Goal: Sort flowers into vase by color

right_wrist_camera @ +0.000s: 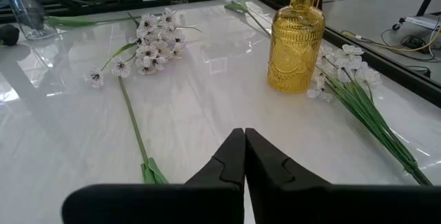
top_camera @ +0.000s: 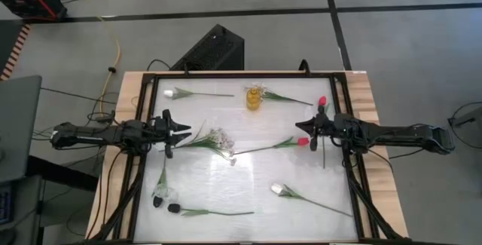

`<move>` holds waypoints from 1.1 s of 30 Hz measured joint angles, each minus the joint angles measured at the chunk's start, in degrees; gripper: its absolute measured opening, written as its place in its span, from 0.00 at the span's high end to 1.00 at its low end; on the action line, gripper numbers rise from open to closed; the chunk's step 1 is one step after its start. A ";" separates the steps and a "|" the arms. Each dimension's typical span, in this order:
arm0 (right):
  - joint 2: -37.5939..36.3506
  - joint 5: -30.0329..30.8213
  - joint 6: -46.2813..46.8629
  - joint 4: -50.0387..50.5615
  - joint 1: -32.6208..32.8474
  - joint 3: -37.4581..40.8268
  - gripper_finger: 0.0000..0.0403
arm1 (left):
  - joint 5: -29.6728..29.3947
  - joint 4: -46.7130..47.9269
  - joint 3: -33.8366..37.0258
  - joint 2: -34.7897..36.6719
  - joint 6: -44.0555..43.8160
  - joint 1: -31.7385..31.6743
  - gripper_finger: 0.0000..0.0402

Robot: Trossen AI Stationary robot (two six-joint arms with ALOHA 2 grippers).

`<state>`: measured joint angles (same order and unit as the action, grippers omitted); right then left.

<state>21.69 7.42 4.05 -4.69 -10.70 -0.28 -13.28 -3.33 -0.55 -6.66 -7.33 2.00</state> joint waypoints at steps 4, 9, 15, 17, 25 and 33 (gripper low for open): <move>0.00 -0.01 -0.01 0.02 0.00 -0.01 0.92 | -0.01 -0.01 0.00 0.01 0.01 0.01 0.73; -0.02 0.00 0.00 0.00 -0.02 0.00 0.92 | 0.00 0.00 0.01 0.02 0.00 0.02 0.73; -0.02 0.00 0.00 0.00 -0.02 -0.01 0.92 | -0.02 0.00 0.00 0.02 0.02 0.02 0.73; 0.00 -0.02 0.00 0.02 0.00 -0.02 0.92 | 0.00 0.00 0.01 0.01 0.01 0.00 0.73; 0.00 -0.01 0.00 0.02 -0.01 -0.01 0.92 | -0.64 -0.32 0.01 0.02 -0.16 0.02 0.73; 0.00 0.02 -3.32 -1.48 -0.02 -0.01 0.92 | -0.93 -0.91 0.01 0.02 -9.61 0.02 0.73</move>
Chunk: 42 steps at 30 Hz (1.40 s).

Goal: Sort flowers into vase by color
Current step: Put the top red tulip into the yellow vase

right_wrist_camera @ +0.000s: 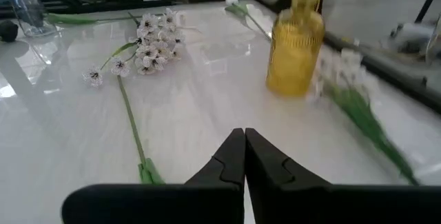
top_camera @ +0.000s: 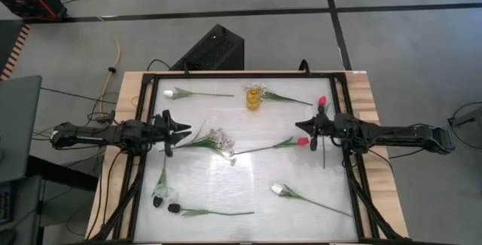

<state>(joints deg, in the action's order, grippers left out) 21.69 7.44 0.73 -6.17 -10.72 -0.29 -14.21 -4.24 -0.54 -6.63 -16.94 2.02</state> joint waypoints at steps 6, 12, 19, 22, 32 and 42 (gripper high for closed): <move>0.00 -0.02 6.85 -9.81 0.10 -0.01 0.92 | -7.38 -0.46 0.00 -0.37 -4.46 -0.02 0.73; 1.08 -0.15 16.90 -5.20 -0.33 -7.61 0.92 | -5.13 -4.64 0.00 -0.48 -0.79 -0.02 0.73; 13.64 3.87 32.89 30.13 -1.77 -25.25 0.92 | 5.61 -11.24 0.00 -0.50 7.05 0.00 0.73; 20.08 6.12 38.24 40.91 -4.07 -31.22 0.92 | 6.35 -10.79 0.00 -0.50 7.01 0.00 0.73; 38.83 5.32 44.19 60.94 -14.19 -44.70 0.86 | 10.61 -8.41 0.00 -0.50 2.51 0.00 0.73; 49.05 1.17 47.25 69.49 -19.58 -43.59 0.58 | 14.00 -9.30 0.00 -0.50 -0.49 0.00 0.73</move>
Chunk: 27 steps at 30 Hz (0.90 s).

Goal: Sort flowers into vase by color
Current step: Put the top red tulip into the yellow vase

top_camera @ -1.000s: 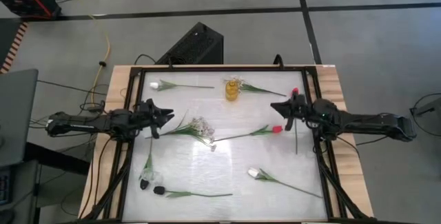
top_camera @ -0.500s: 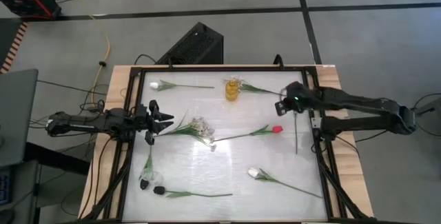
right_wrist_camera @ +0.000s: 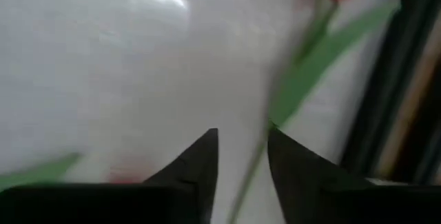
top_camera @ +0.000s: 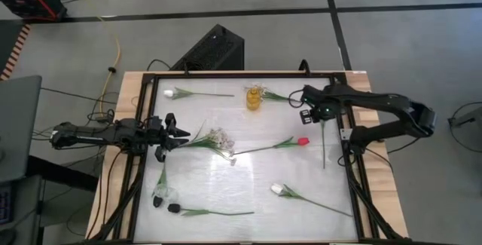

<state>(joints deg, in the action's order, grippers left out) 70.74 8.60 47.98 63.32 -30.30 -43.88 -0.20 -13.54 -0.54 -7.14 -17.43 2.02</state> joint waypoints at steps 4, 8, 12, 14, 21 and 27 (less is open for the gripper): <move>2.01 -1.12 0.44 0.77 -0.22 1.40 0.50 | -0.19 0.00 0.00 0.00 1.03 0.00 0.73; 2.82 -1.42 1.47 -1.36 -0.22 4.55 0.47 | -0.88 -0.04 0.00 0.00 1.38 0.00 0.73; 2.82 -2.47 1.41 -8.41 -1.24 9.22 0.49 | -2.26 -0.02 0.00 0.00 2.69 0.00 0.73; 2.82 -2.85 1.29 -11.24 -1.84 11.30 0.50 | -2.58 -0.02 0.00 0.00 2.80 -0.02 0.73; 2.64 -3.18 1.54 -14.73 -2.34 13.66 0.67 | -2.82 0.07 0.00 0.00 2.84 -0.01 0.73; 2.46 -4.20 1.56 -17.45 -1.74 13.70 0.96 | -4.37 0.09 0.00 0.00 2.87 -0.01 0.73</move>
<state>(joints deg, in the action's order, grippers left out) 73.20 4.40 49.54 45.87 -32.04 -30.18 -4.58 -13.45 -0.54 -7.14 -14.56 2.01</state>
